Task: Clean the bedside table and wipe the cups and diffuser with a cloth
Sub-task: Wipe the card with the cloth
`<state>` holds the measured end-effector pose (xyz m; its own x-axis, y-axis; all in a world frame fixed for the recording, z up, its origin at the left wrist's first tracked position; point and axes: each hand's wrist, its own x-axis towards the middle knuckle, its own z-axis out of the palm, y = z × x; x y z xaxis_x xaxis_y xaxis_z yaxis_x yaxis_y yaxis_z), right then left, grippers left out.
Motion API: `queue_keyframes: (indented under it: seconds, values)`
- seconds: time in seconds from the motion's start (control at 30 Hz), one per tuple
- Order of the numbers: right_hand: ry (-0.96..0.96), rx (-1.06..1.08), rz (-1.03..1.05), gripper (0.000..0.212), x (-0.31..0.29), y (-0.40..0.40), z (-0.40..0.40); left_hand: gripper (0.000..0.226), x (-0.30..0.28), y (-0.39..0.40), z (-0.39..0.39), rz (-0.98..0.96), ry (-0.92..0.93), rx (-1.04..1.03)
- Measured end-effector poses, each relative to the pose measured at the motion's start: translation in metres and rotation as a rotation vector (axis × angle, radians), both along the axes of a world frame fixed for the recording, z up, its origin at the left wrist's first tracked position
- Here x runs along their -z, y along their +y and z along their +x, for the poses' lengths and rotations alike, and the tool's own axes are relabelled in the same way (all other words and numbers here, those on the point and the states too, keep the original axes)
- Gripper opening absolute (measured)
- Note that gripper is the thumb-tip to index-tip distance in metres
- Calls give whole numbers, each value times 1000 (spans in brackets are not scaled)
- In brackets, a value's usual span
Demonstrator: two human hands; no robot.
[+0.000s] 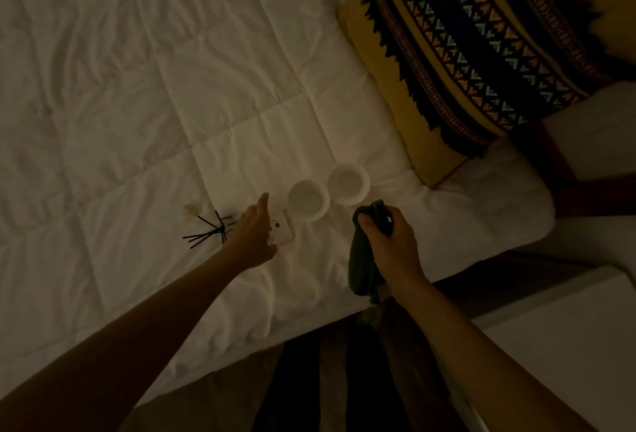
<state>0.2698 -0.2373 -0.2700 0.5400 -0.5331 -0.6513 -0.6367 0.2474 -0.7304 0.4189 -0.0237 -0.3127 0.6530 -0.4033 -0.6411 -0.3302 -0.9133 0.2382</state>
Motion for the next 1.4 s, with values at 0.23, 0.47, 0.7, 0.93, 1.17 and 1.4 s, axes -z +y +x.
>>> queue_keyframes:
  seconds: [0.23, 0.47, 0.7, 0.93, 1.17, 1.4]
  values:
    - [-2, -8, -1, 32, 2, 13, -2, 56, 21, 10, -20, 225, -115, 45]
    - [-1, -12, -9, 35, -28, 28, -16, 68, -16, 0, -12, 261, -51, 124]
    - [-118, -106, -76, 62, -121, 35, -15, 70, -120, 7, -29, -91, 222, -117]
    - [-303, -222, -370, 61, -258, 2, 13, 82, -272, -39, -10, -755, 564, -519]
    - [-497, -162, -596, 31, -392, -17, 24, 39, -403, -96, 4, -1149, 812, -508]
    - [-669, 159, -844, 35, -494, -22, 19, 47, -516, -129, -14, -1424, 1229, -265]
